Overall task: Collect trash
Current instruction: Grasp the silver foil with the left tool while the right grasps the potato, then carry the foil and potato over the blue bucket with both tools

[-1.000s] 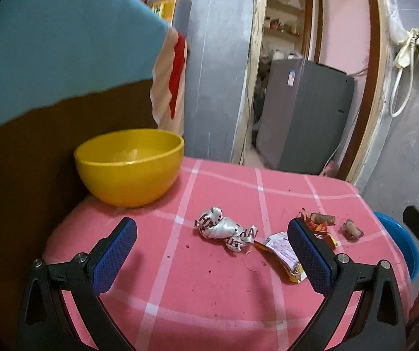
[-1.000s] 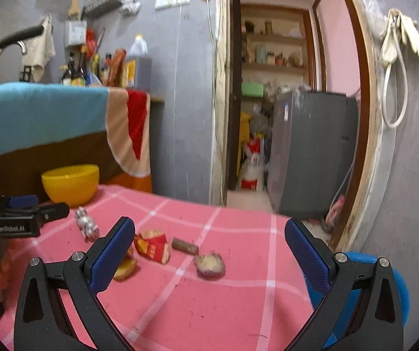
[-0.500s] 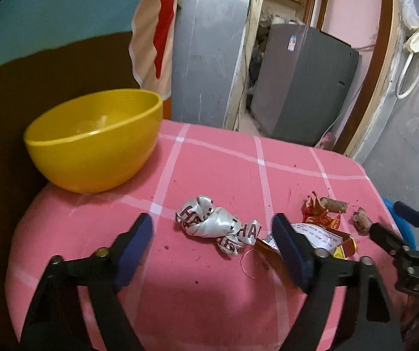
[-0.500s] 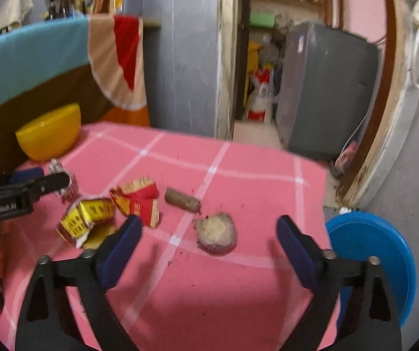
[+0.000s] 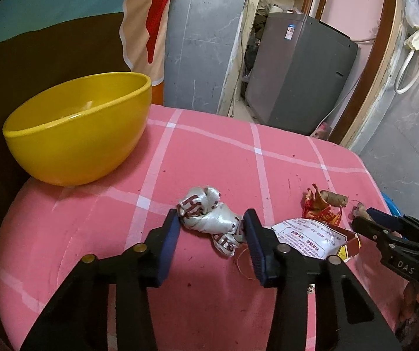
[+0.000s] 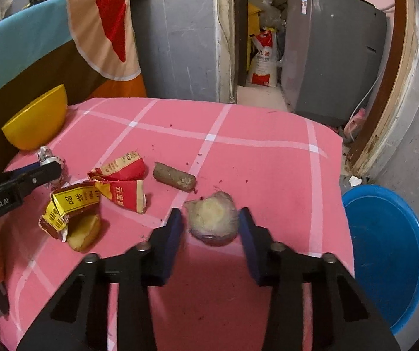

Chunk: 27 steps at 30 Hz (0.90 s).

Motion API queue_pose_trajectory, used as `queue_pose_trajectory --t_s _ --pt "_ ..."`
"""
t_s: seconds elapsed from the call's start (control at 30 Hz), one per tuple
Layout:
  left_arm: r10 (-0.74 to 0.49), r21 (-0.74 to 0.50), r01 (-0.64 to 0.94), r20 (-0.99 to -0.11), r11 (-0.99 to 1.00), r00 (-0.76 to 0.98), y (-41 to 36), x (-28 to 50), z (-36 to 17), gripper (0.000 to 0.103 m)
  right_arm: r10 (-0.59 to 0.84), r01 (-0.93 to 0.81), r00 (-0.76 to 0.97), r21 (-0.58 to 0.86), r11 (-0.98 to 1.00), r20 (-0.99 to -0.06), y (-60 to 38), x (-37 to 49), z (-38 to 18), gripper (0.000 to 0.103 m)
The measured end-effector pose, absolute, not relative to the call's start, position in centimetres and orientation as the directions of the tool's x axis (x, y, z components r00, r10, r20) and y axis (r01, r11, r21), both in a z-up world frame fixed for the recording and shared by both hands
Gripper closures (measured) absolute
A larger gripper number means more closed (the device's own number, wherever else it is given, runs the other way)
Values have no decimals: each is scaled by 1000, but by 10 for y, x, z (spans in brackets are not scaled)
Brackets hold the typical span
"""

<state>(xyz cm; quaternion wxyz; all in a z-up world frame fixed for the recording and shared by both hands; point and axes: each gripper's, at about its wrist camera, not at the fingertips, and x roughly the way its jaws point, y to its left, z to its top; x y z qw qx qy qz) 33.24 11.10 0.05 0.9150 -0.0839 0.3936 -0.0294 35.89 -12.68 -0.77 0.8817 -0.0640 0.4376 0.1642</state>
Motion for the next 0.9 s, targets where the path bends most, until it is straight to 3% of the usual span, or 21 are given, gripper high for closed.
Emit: queue_pose_trajectory --t_s 0.3,0.5,0.67,0.9 --pt "-136 -208 -16 -696 978 705 114 329 2 68 266 -361 560 58 931 -785 -128 357 -8 75" --pt "-136 -238 -25 -634 971 761 118 307 11 69 305 -381 589 76 921 -748 -133 346 -3 75" --pt "-131 -221 9 -544 975 829 109 282 27 69 355 -408 661 79 909 -662 -136 324 7 75" --pt "-164 -201 82 -434 976 886 77 261 49 69 395 -426 799 36 904 -454 -149 286 46 75"
